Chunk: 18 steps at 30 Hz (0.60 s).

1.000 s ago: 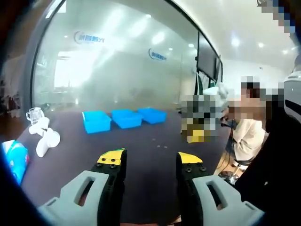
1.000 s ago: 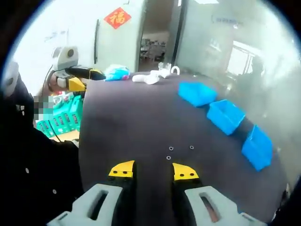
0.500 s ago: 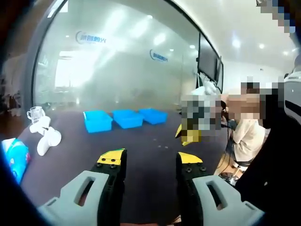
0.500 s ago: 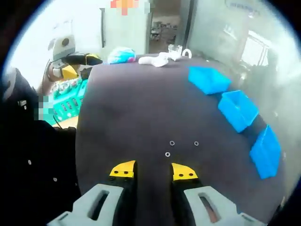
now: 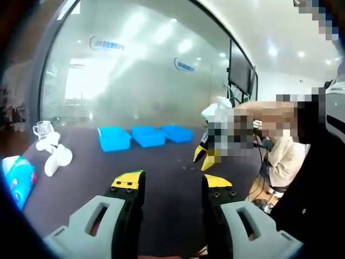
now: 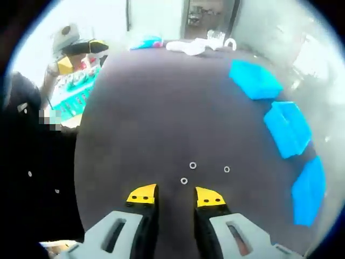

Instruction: Sort the screws, nuts, and washers into the corresponding bins

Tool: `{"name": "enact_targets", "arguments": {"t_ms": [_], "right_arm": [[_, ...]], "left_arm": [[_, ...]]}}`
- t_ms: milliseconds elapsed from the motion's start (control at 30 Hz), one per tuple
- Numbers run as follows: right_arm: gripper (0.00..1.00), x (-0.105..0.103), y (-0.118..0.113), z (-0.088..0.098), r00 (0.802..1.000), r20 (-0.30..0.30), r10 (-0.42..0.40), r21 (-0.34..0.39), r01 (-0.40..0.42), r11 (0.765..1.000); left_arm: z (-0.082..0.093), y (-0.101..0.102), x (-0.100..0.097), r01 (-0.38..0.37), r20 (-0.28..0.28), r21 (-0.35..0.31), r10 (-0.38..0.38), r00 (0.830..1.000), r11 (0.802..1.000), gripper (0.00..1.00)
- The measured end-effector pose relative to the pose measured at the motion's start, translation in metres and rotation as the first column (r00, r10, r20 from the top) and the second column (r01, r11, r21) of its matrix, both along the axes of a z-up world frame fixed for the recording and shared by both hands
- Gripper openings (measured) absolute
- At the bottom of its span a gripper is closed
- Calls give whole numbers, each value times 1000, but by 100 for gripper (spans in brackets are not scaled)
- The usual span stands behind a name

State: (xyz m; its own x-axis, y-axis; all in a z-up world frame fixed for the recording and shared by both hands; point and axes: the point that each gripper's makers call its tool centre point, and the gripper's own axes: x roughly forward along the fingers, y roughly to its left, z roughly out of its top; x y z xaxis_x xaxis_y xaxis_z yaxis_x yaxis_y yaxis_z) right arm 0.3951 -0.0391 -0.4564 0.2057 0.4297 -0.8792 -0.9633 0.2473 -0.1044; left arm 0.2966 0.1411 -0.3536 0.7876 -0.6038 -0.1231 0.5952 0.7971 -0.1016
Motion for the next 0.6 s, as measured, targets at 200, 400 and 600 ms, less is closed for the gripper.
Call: {"name": "enact_targets", "arguments": {"t_ms": [200, 400, 600], "right_arm": [[18, 8, 3, -5, 1000, -5, 13, -20, -13, 1000], [16, 13, 3, -9, 1000, -14, 13, -28, -13, 1000], [13, 13, 4, -11, 999, -23, 29, -37, -29, 999]], "left_arm": [[0, 3, 0, -6, -1, 0, 6, 1000, 1000, 42], [-1, 6, 1, -12, -4, -3, 12, 1000, 1000, 42], [-3, 4, 1, -9, -7, -3, 9, 1000, 1000, 42]]}}
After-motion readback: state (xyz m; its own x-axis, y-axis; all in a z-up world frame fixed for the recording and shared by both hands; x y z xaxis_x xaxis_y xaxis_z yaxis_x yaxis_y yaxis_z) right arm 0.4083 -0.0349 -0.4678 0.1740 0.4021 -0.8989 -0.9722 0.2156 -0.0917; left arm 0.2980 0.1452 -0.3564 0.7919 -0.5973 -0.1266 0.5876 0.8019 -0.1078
